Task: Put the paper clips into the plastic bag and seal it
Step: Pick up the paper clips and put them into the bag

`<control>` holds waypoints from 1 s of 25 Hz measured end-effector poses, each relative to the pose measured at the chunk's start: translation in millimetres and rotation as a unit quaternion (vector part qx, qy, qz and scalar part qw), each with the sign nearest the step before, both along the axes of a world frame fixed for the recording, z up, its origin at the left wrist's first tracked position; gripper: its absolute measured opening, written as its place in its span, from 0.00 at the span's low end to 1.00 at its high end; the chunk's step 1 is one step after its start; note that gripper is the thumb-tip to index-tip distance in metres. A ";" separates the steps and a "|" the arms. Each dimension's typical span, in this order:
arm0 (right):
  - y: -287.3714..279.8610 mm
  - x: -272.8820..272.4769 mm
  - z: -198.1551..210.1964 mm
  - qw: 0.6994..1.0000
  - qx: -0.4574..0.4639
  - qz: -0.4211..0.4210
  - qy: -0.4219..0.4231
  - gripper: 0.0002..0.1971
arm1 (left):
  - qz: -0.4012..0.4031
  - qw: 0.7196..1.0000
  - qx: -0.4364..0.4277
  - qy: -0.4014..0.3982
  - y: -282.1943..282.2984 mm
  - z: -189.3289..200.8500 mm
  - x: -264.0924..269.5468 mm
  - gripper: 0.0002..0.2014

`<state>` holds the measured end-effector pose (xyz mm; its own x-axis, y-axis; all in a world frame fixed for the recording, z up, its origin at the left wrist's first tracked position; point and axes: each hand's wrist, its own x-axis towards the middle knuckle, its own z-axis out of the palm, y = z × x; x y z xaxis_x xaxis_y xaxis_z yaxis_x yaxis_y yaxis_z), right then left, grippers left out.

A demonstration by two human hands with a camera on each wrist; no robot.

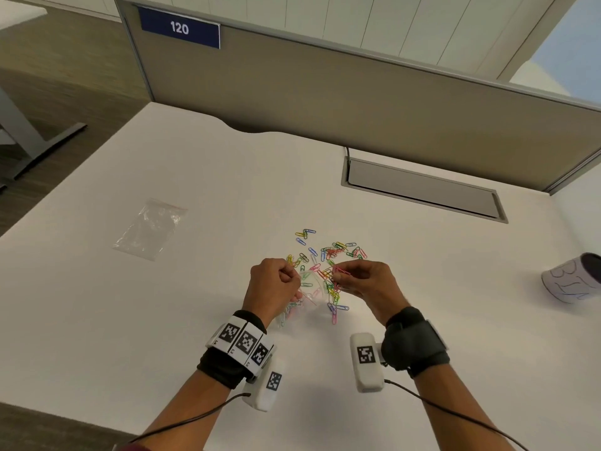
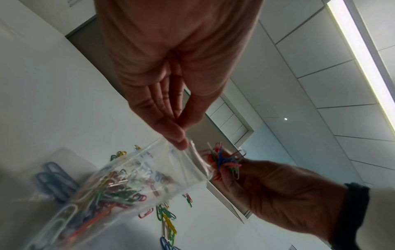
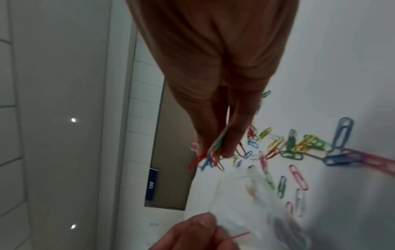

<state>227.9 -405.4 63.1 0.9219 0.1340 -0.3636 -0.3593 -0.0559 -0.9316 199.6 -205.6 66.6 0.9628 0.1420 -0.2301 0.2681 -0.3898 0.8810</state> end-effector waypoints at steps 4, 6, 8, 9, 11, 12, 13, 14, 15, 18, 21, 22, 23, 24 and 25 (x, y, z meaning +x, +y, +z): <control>9.0 2.3 21.3 0.991 -0.026 0.118 0.055 0.12 | -0.007 1.000 -0.002 0.001 -1.8 1.0 2.2 0.03; 16.4 5.8 23.7 0.980 -0.085 0.164 0.076 0.11 | -0.013 1.000 -0.004 0.000 -1.9 0.7 2.8 0.03; 25.5 9.1 22.8 0.973 -0.150 0.165 0.064 0.10 | -0.026 1.000 0.001 0.006 -2.7 -0.2 2.6 0.04; 29.7 10.8 20.0 0.970 -0.178 0.156 0.051 0.09 | -0.031 0.999 0.001 0.008 -3.1 -0.8 2.0 0.04; 38.1 12.0 15.1 0.964 -0.224 0.138 0.019 0.07 | -0.036 0.999 -0.005 0.012 -3.2 -1.4 1.4 0.05; 42.1 12.1 12.9 0.959 -0.251 0.135 0.000 0.06 | -0.036 0.999 -0.008 0.015 -2.4 -1.5 1.6 0.05; 44.8 11.9 10.5 0.953 -0.273 0.132 -0.019 0.06 | -0.037 0.999 -0.009 0.016 -1.6 -1.2 1.6 0.05; 47.5 10.9 10.0 0.948 -0.288 0.129 -0.030 0.07 | -0.037 0.999 -0.011 0.016 -0.5 -0.7 1.8 0.04; 50.8 9.3 10.3 0.947 -0.293 0.127 -0.031 0.09 | -0.035 0.999 -0.012 0.015 1.2 -0.7 2.2 0.03; 57.6 3.3 14.0 0.935 -0.311 0.163 -0.045 0.12 | -0.031 0.999 -0.009 0.005 6.2 -0.9 3.3 0.02; 60.5 0.1 21.6 0.895 -0.366 0.233 -0.100 0.14 | -0.022 1.000 -0.010 0.001 10.2 -3.1 4.5 0.03; 60.1 0.2 23.3 0.893 -0.365 0.239 -0.108 0.15 | -0.019 1.000 -0.012 0.001 11.7 -3.8 5.0 0.03; 58.8 0.6 25.2 0.902 -0.347 0.230 -0.111 0.15 | -0.016 1.000 -0.014 0.001 12.8 -4.3 5.7 0.04; 55.7 1.4 26.2 0.915 -0.326 0.210 -0.109 0.16 | -0.015 1.000 -0.013 0.001 13.9 -4.6 5.9 0.04; 50.8 2.7 25.0 0.925 -0.314 0.182 -0.112 0.16 | -0.013 1.000 -0.012 0.001 15.3 -4.4 6.1 0.04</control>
<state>230.6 -354.6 88.1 0.9186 0.2776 -0.2813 -0.0122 -0.6914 -0.7223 205.6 -190.3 62.2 0.9654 0.1113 -0.2357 0.2604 -0.3754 0.8895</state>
